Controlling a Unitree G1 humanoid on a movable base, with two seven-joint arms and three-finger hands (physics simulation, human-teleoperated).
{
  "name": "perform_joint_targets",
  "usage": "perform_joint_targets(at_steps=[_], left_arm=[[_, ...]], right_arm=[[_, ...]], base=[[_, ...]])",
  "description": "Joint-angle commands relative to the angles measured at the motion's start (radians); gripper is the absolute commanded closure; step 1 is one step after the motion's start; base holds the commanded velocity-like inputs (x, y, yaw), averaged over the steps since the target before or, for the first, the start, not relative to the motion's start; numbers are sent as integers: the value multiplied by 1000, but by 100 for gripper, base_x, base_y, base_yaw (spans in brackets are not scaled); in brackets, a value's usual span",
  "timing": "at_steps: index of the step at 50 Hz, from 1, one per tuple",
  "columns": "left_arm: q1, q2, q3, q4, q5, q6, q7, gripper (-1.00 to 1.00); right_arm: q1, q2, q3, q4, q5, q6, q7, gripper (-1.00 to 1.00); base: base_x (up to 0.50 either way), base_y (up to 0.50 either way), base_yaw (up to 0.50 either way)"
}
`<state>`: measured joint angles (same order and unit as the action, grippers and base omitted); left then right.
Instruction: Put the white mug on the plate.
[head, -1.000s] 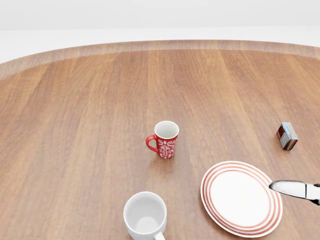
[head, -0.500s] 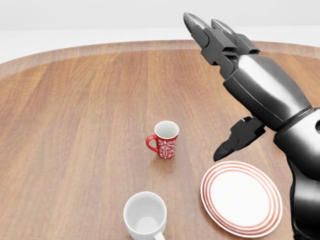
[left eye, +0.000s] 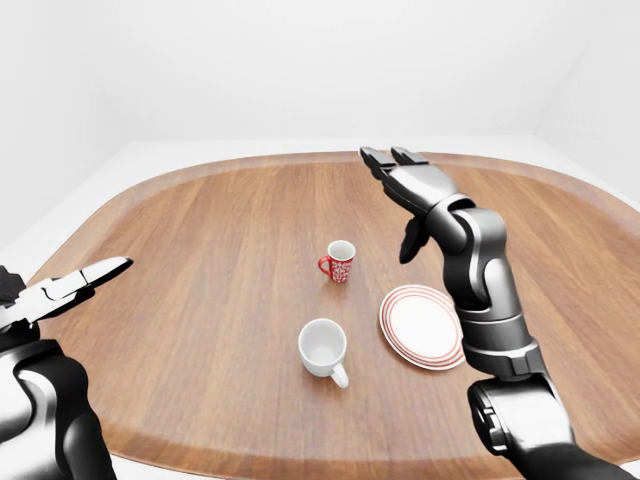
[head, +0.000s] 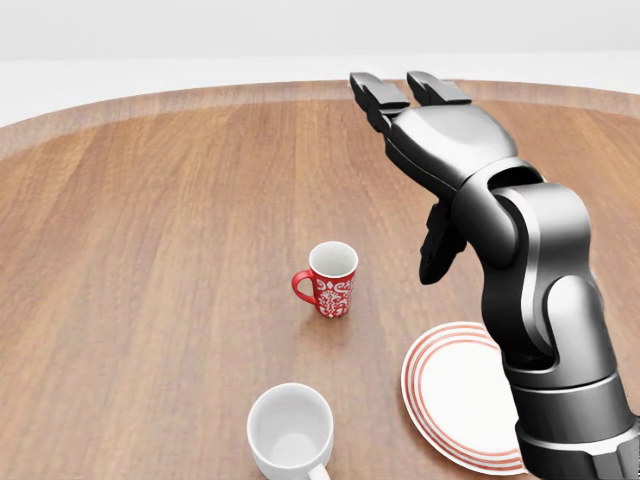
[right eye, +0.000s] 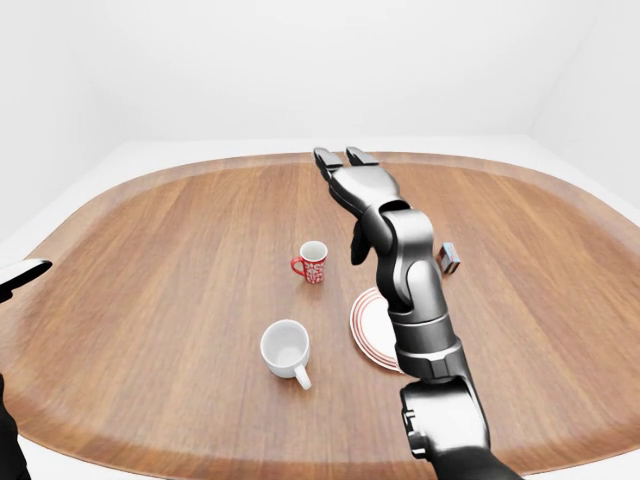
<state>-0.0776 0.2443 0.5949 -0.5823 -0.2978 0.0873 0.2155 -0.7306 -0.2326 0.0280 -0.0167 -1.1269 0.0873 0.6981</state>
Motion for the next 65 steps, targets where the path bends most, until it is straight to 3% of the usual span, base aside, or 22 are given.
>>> perform_joint_targets(at_steps=[1, 2, 5, 10, 18, 20, 25, 30, 42, 49, 53, 56, 59, 65], left_arm=[[-1, 2, -1, 3, 0, 0, 2, -100], [-1, 2, -1, 3, 0, 0, 2, -100], [0, 1, -1, 5, 1, 0, 2, -100], [0, 0, -1, 8, 2, 0, 1, -100], [3, -2, -3, 13, 5, 0, 1, -100], [4, -4, -9, 9, 9, 0, 1, -100], [5, -3, 0, 7, 2, 0, -1, -100], [7, -6, -3, 8, 4, 0, -2, -100], [4, -5, -5, 13, 3, 0, -1, -100], [2, -4, -5, 18, 0, 0, 0, -100], [3, -3, -5, 22, -2, 0, 1, -100], [3, -2, -4, 23, -3, 0, 2, -100], [2, -1, -2, 24, -6, 0, 2, -100], [6, -4, -6, 26, -3, 0, 1, -100]], right_arm=[[92, -19, 94, 86, -110, 0, 0, -100], [93, -26, 103, 83, -104, 0, 0, -100], [177, -125, 244, 22, -11, 0, 0, -100], [230, -204, 358, -31, 61, 0, 0, -100], [383, -130, 343, -54, -51, 0, 0, -100], [420, -81, 326, -63, -99, 0, 0, -100], [489, -37, 392, -119, -154, 0, 0, -100], [483, -57, 509, -154, -132, 0, 0, -100], [425, 41, 589, -92, -177, 0, 0, -100], [416, 140, 582, -34, -251, 0, 0, -100], [425, 251, 479, 13, -346, 0, 0, -100], [405, 340, 375, 45, -400, -58, 0, -100], [394, 376, 324, 74, -428, -92, 0, -100], [356, 392, 271, 154, -432, -95, 0, -100]], base=[[0, 0, 0], [0, 0, 0], [0, 0, 0], [0, 0, 0], [0, 0, 0], [0, 0, 0], [0, 0, 0], [0, 0, 0], [0, 0, 0], [0, 0, 0], [0, 0, 0], [0, 0, 0], [0, 0, 0], [0, 0, 0]])
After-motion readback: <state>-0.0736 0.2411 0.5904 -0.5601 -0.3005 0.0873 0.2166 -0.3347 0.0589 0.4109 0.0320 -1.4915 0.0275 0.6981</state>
